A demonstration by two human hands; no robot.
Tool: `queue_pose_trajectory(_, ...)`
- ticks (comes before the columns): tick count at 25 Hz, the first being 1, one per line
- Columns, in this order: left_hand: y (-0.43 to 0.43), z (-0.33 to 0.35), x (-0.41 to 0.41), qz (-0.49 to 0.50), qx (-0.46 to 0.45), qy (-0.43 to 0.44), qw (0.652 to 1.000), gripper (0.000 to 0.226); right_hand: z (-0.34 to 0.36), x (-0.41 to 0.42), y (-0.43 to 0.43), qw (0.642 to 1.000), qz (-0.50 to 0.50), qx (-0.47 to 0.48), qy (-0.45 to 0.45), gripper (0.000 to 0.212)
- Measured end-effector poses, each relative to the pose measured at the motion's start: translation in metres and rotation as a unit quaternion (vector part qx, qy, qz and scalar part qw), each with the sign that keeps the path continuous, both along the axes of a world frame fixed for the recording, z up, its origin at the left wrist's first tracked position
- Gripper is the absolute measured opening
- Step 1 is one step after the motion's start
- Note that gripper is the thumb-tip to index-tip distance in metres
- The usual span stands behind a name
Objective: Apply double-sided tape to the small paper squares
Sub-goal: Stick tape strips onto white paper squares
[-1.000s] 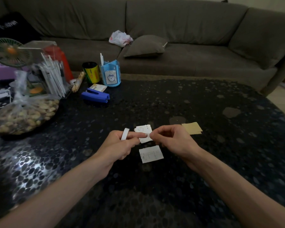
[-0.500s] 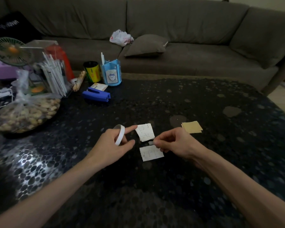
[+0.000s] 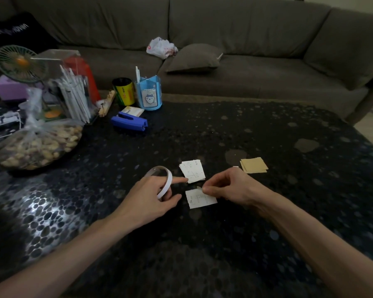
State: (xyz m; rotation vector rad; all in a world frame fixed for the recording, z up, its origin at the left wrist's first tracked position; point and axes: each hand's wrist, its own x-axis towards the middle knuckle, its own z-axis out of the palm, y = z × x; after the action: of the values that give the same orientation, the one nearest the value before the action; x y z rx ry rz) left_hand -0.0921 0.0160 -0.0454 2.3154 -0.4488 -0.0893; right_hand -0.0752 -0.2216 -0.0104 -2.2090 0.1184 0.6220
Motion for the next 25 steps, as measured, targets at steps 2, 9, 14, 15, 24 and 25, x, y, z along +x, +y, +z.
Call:
queue_pose_trajectory(2, -0.001, -0.001, 0.001, -0.002, 0.004, -0.001, 1.0, 0.041, 0.0, 0.001, 0.001, 1.0, 0.001, -0.003, 0.0, 0.009)
queue_pose_trajectory(9, 0.001, -0.005, 0.003, 0.001, -0.001, -0.01, 1.0, 0.04, 0.004, 0.002, -0.003, 1.0, 0.02, -0.003, 0.007, 0.016)
queue_pose_trajectory(14, 0.002, -0.007, 0.004, -0.002, 0.005, -0.014, 1.0, 0.035, 0.006, -0.001, -0.004, 0.998, 0.03, 0.011, 0.056, 0.02)
queue_pose_trajectory(15, 0.002, -0.007, 0.004, -0.002, 0.006, -0.013, 1.0, 0.034, 0.006, -0.001, -0.003, 0.997, 0.036, 0.007, 0.065, 0.02)
queue_pose_trajectory(24, -0.004, -0.012, 0.003, -0.031, 0.036, -0.025, 0.999, 0.027, 0.004, 0.0, 0.005, 0.993, 0.091, -0.056, 0.051, 0.024)
queue_pose_trajectory(25, -0.006, -0.011, 0.003, -0.031, 0.038, -0.025, 0.998, 0.026, 0.004, 0.0, 0.005, 0.993, 0.094, -0.059, 0.052, 0.024)
